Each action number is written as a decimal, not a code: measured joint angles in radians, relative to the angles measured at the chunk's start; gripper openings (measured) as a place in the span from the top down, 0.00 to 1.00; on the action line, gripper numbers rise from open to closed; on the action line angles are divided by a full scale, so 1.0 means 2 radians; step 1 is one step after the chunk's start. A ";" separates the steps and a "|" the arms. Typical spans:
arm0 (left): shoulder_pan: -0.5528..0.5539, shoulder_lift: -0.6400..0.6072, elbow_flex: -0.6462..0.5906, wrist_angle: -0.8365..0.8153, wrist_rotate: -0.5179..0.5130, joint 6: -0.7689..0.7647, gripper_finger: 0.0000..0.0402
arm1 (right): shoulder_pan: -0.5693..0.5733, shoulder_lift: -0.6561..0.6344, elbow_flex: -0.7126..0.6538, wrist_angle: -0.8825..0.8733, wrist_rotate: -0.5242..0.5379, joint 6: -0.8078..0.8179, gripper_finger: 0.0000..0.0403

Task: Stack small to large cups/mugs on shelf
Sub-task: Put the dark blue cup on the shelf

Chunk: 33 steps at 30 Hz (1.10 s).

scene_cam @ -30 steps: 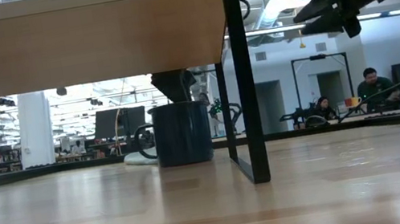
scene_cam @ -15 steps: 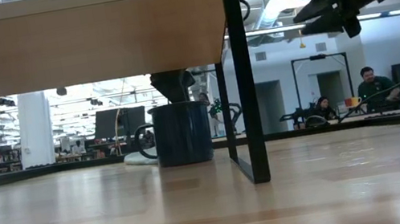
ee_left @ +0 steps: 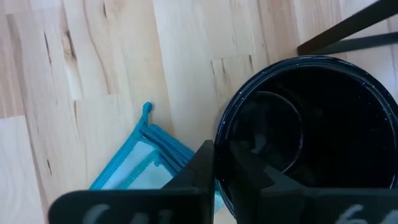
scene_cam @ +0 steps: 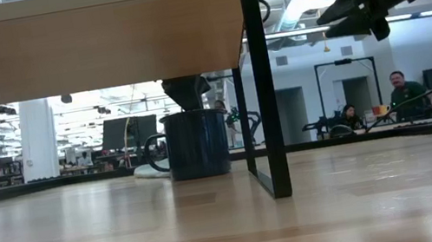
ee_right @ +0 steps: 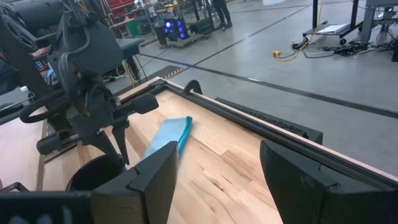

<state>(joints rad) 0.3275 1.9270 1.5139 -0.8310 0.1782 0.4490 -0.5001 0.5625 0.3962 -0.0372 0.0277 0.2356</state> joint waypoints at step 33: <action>0.087 -0.010 0.212 -0.274 -0.027 0.011 0.99 | 0.000 0.000 0.000 -0.004 0.000 0.000 0.38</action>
<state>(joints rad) 0.5022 1.9072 1.9373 -1.3781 0.1249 0.4702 -0.4999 0.5625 0.3962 -0.0448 0.0277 0.2357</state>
